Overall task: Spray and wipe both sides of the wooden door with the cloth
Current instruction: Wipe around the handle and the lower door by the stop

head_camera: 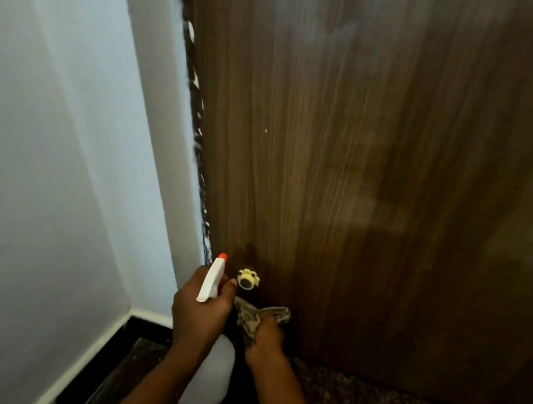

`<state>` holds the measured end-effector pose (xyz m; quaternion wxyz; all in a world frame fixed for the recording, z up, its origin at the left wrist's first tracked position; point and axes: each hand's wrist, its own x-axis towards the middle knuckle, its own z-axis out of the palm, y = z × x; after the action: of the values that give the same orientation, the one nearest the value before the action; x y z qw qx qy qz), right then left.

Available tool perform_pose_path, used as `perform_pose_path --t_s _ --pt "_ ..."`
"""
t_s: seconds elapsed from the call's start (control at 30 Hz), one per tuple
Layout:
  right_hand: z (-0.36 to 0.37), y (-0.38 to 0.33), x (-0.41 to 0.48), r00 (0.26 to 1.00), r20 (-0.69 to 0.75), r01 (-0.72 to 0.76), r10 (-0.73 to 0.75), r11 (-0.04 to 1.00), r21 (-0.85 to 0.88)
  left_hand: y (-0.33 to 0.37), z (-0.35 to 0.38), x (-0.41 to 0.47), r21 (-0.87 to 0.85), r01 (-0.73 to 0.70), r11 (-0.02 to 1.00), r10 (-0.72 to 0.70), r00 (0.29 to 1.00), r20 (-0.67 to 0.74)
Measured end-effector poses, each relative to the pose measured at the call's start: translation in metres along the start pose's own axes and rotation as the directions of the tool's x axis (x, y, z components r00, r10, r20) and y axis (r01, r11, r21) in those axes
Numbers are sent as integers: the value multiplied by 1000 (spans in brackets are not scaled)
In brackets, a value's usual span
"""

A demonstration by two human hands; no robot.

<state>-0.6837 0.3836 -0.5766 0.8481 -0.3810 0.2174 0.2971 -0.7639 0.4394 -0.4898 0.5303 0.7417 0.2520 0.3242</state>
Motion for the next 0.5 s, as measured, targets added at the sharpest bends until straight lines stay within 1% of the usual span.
perform_pose_path --t_s 0.03,0.07,0.1,0.13,0.17,0.2,0.27,0.37,0.47,0.5 --pt "1 -5 -8 997 -73 34 -37 999 -37 9 1 6 -23 9 1000 -8 1000 11" --pt "3 -12 -10 987 -139 80 -84 996 -37 21 -1 11 -42 19 999 -18 1000 19" --pt "9 -21 -17 978 -167 114 -122 992 -55 30 -1 15 -51 14 999 -13 1000 19" --pt "21 -34 -31 975 -179 116 -131 989 -89 46 -4 22 -58 32 998 -31 999 23" --pt "29 -43 -41 976 -178 113 -127 990 -86 59 -7 25 -59 38 998 -37 999 17" --pt "38 -54 -61 977 -173 104 -124 987 -119 75 -12 27 -69 48 996 -47 999 19" --pt "71 -85 -106 987 -126 84 -103 985 -150 118 -23 36 -73 81 994 -79 997 28" --pt "131 -135 -170 974 -133 148 -184 959 -240 194 -48 53 -67 113 991 -111 993 30" --pt "193 -176 -227 945 -143 234 -296 912 -338 265 -77 75 -41 142 989 -141 990 27" --pt "215 -193 -247 940 -146 243 -310 903 -354 293 -88 84 -40 161 986 -160 987 28"
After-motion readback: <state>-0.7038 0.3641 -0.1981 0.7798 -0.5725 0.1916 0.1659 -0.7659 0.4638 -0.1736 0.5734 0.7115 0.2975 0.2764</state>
